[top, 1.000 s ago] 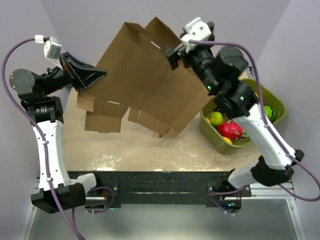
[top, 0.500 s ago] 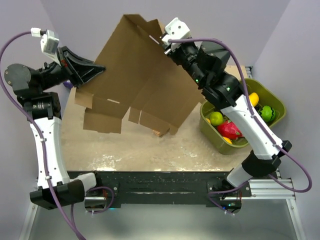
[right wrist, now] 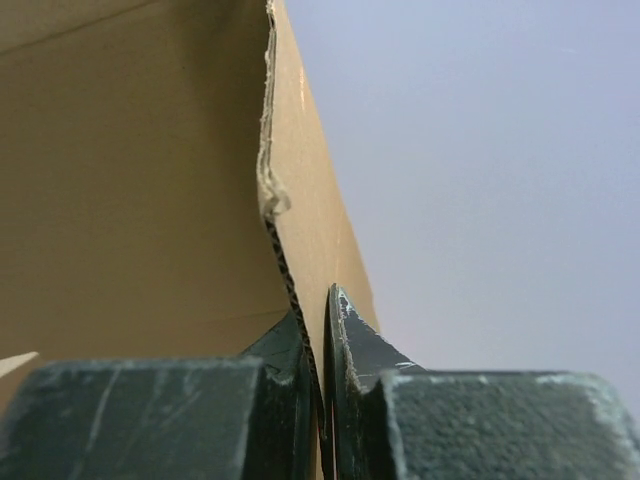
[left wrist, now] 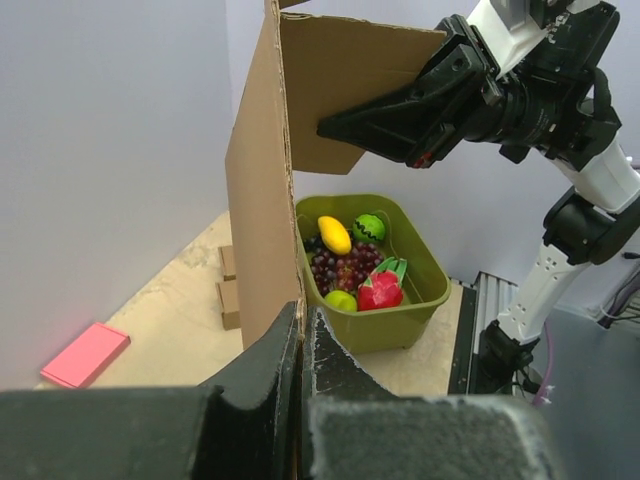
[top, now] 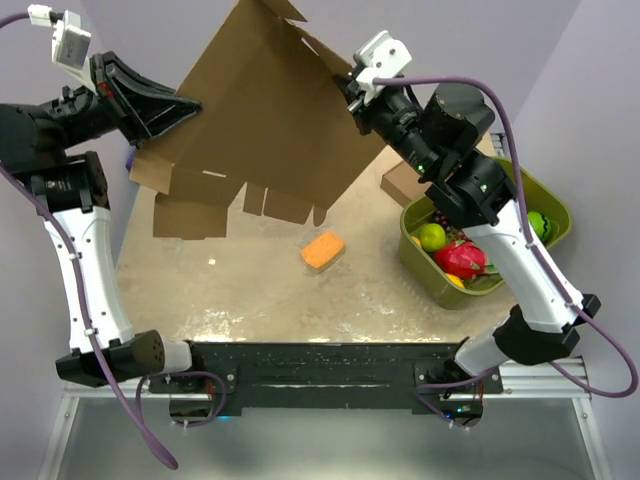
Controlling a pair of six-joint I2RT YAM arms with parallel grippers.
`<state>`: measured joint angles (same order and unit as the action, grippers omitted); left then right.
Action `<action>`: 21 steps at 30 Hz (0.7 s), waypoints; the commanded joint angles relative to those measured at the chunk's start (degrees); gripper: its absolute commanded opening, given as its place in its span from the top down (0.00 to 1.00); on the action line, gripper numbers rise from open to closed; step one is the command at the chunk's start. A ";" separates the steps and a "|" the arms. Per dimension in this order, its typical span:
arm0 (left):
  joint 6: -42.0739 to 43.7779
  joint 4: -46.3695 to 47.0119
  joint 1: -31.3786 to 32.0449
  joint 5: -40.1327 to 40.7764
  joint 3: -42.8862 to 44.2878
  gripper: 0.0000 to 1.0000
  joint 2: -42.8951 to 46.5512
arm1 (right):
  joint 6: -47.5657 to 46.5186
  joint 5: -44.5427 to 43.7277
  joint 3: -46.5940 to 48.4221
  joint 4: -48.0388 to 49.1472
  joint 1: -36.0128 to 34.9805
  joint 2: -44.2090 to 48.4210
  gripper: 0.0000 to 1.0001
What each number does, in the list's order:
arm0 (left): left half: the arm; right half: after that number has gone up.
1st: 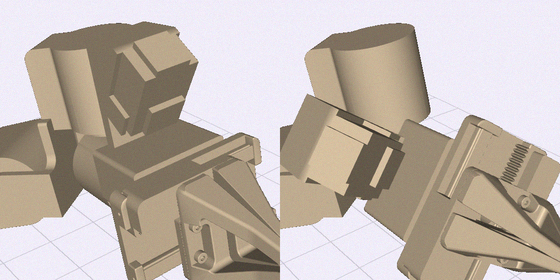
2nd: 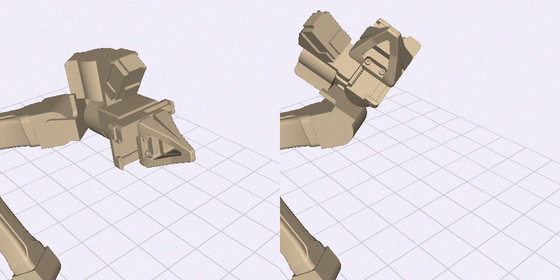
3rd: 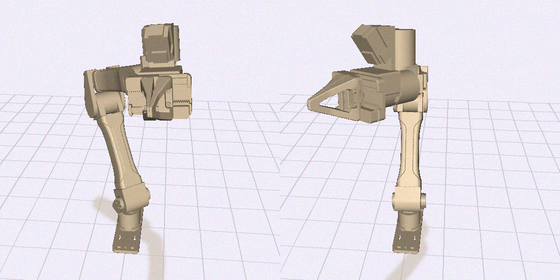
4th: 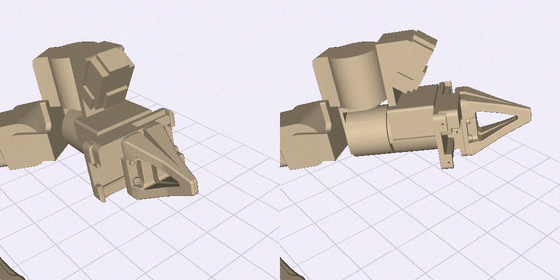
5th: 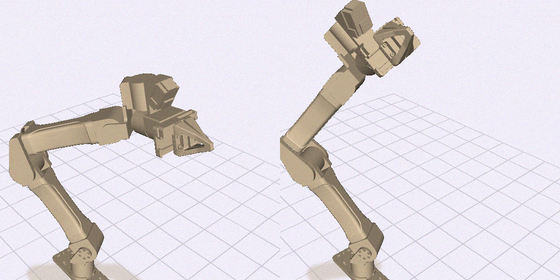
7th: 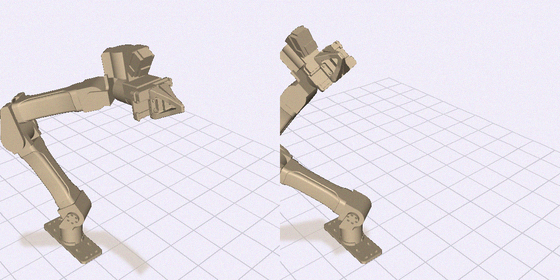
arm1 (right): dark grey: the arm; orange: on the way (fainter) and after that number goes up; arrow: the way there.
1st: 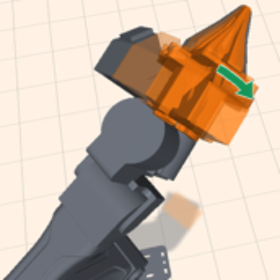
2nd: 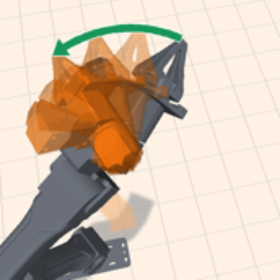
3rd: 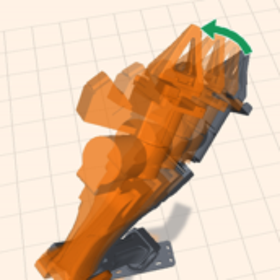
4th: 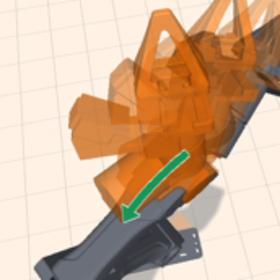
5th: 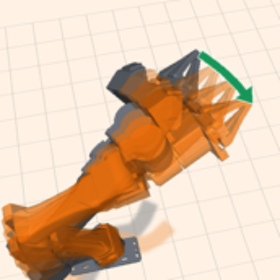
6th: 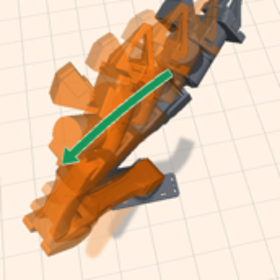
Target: Fold the paper box
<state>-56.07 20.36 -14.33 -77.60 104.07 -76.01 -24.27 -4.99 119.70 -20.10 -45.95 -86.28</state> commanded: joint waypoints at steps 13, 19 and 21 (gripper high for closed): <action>14.37 0.67 -0.70 10.17 -7.10 0.39 1.90 | 28.75 -7.04 -12.29 -3.54 -0.72 6.39 1.00; 37.95 -12.45 -0.70 22.99 -12.83 0.15 9.47 | 32.09 -13.90 -8.01 -9.25 -0.54 3.14 1.00; 40.76 -13.68 -0.70 24.60 -13.37 0.10 10.26 | 32.71 -14.60 -6.94 -9.70 -0.45 1.73 1.00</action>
<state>-30.17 11.94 -14.98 -61.95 91.79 -69.23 3.40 -14.72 107.77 -30.72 -46.24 -83.70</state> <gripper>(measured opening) 0.853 0.054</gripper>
